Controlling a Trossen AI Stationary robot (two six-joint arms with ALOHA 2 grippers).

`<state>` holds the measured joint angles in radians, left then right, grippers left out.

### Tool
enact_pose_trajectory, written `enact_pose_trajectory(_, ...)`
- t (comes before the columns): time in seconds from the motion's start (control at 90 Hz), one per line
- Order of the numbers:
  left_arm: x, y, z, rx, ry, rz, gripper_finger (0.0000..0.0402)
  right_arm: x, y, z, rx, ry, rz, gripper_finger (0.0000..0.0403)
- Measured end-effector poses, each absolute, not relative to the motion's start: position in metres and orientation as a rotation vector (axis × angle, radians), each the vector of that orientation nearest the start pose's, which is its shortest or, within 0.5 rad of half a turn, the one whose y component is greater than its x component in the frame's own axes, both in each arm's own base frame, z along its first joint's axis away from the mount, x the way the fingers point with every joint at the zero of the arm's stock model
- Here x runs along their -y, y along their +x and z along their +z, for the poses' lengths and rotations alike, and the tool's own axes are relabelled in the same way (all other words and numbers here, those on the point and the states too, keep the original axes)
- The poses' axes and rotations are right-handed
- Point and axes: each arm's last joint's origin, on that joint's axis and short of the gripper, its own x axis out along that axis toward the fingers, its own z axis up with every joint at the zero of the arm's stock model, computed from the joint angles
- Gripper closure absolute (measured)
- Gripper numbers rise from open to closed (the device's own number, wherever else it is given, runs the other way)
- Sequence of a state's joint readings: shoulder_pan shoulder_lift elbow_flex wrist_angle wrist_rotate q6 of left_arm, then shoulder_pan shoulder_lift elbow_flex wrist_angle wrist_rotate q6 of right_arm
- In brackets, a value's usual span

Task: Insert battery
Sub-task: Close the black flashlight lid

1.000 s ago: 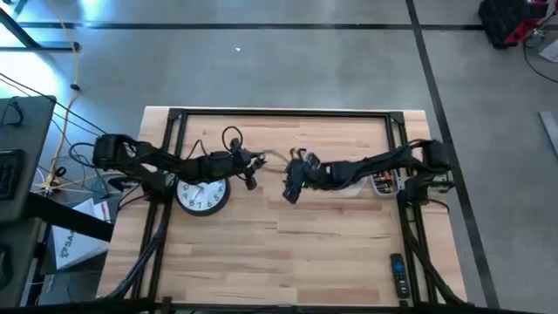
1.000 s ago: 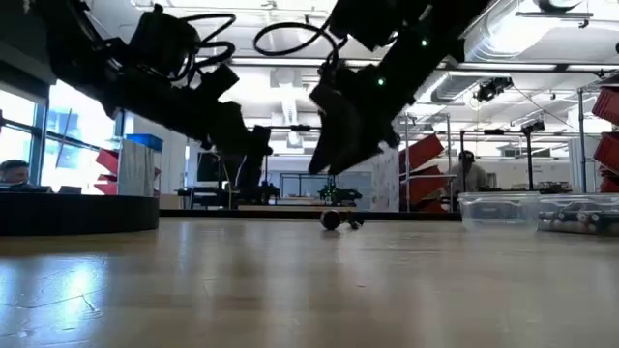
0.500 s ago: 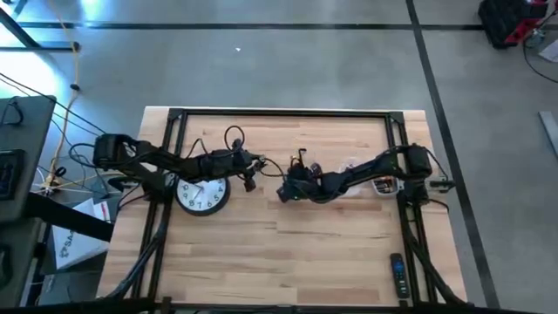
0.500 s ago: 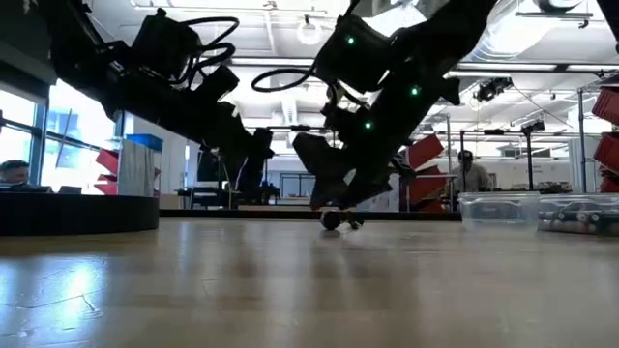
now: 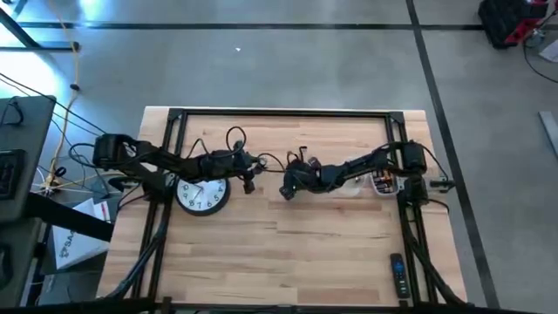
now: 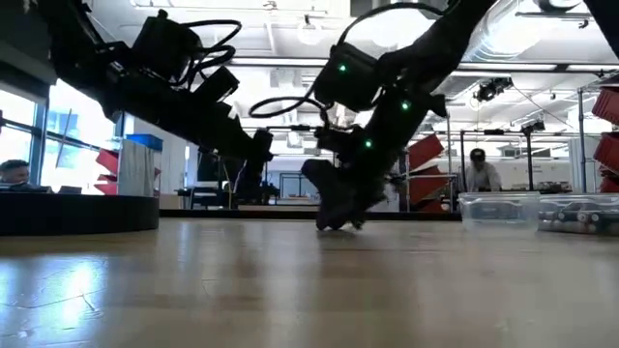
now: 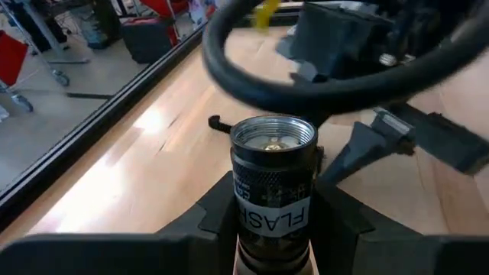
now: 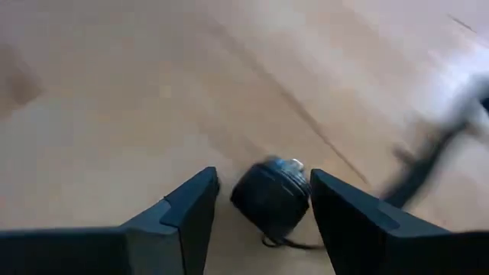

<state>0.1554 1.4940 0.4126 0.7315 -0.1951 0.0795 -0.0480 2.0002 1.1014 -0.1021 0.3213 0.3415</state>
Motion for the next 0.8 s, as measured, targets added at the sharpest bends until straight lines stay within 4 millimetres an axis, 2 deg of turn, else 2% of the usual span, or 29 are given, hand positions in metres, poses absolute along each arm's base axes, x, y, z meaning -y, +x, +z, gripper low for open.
enact_pose_trajectory(0.078, -0.045, 0.254, 0.146, -0.366, 0.086, 0.331, 0.0306, 0.03, 0.381, 0.11, -0.968, 0.082, -0.306, 0.0233)
enact_pose_trajectory(0.222, -0.045, 0.254, 0.145, -0.368, 0.086, 0.331, 0.0306, 0.019, 0.376, 0.117, -1.024, -0.052, 0.035, 0.0246)
enact_pose_trajectory(0.367, -0.045, 0.253, 0.144, -0.375, 0.087, 0.331, 0.0306, 0.003, 0.363, 0.134, -1.067, -0.242, 0.204, 0.0257)
enact_pose_trajectory(0.456, -0.045, 0.253, 0.144, -0.374, 0.087, 0.331, 0.0306, -0.008, 0.358, 0.149, -1.056, -0.324, 0.211, 0.0262)
enact_pose_trajectory(0.544, -0.045, 0.253, 0.144, -0.376, 0.086, 0.331, 0.0306, -0.019, 0.354, 0.163, -1.045, -0.339, 0.144, 0.0263)
enact_pose_trajectory(0.689, -0.045, 0.253, 0.144, -0.377, 0.076, 0.332, 0.0306, -0.036, 0.345, 0.179, -1.026, -0.226, -0.051, 0.0263)
enact_pose_trajectory(0.8, -0.044, 0.253, 0.143, -0.38, 0.069, 0.324, 0.0306, -0.051, 0.341, 0.182, -1.025, -0.168, -0.087, 0.0256)
